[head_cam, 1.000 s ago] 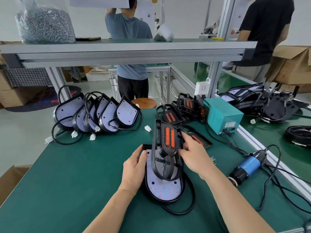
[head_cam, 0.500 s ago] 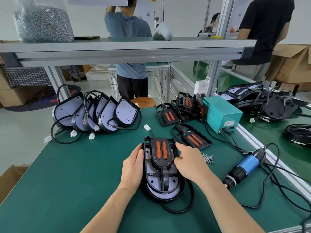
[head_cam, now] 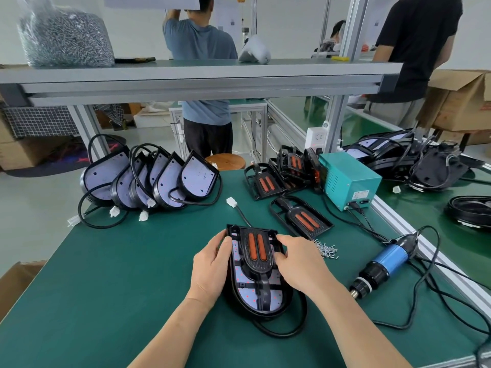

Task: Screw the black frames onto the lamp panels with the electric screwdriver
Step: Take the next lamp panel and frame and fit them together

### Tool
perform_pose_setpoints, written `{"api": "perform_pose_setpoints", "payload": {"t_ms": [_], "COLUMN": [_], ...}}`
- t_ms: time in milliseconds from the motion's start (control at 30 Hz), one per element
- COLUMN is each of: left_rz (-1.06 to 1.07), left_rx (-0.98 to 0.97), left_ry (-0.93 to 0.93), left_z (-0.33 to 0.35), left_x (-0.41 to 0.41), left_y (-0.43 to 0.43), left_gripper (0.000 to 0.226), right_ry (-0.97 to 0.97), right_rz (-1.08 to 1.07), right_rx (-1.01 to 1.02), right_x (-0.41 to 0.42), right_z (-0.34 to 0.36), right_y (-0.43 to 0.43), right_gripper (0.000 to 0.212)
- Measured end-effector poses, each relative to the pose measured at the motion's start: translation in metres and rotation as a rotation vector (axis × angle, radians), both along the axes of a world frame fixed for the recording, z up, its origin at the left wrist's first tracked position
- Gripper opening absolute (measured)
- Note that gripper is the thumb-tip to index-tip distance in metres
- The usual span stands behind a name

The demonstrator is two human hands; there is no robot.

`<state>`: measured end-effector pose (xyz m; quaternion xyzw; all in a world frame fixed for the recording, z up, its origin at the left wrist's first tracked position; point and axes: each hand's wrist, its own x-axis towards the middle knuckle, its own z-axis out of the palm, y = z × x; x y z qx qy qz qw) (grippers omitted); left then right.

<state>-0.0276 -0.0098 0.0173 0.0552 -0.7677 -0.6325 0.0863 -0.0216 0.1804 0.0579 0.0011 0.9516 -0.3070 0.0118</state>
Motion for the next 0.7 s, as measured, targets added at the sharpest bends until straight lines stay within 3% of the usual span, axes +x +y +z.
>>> {"api": "perform_pose_setpoints", "payload": {"t_ms": [167, 267, 567, 700], "left_rz": [-0.052, -0.057, -0.098, -0.094], "left_rx": [-0.022, -0.060, 0.003, 0.101], "left_ry": [-0.013, 0.002, 0.007, 0.026], "left_z": [0.003, 0.000, -0.006, -0.007], "left_x": [0.002, 0.000, 0.000, 0.001], "left_y": [0.000, -0.001, -0.003, -0.003], "left_gripper": [0.071, 0.065, 0.054, 0.063], "right_ry": [-0.045, -0.063, -0.073, 0.037], "right_rz": [-0.063, -0.062, -0.050, -0.214], "right_rx": [0.026, 0.031, -0.023, 0.069], "right_x": [-0.003, -0.004, -0.004, -0.010], "right_z": [-0.004, -0.004, 0.000, 0.008], "right_y": [0.007, 0.005, 0.015, 0.059], "right_gripper": [0.045, 0.025, 0.031, 0.010]}}
